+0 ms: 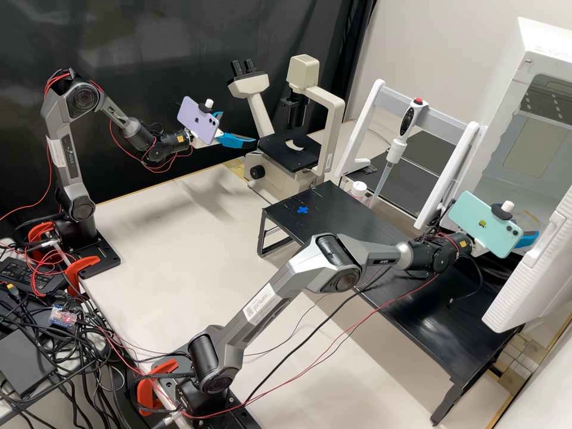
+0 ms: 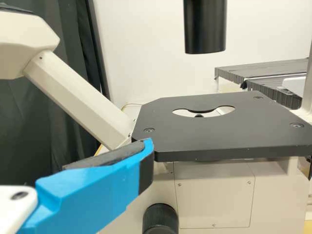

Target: Move the petri dish to the microscope

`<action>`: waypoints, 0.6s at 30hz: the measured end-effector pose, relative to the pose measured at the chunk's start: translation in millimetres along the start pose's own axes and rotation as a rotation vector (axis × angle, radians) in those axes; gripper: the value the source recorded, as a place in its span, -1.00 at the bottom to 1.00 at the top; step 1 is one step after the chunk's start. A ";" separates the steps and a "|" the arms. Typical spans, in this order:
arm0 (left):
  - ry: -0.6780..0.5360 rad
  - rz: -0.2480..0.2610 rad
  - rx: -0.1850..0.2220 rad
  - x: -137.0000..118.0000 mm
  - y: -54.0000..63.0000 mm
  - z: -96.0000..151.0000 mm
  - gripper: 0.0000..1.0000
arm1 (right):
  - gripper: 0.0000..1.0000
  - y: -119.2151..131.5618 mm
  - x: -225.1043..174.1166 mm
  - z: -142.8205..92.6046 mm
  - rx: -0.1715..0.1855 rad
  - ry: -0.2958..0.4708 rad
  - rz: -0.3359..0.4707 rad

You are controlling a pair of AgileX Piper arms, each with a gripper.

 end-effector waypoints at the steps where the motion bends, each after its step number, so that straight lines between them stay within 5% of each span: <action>1: 0.000 0.000 0.000 0.0 0.0 0.0 1.00 | -1.00 2.0 -2.6 0.8 0.001 -0.002 0.002; 18: 0.000 0.000 0.000 0.0 0.0 0.0 1.00 | -1.00 19.2 -52.1 0.6 0.006 0.067 0.034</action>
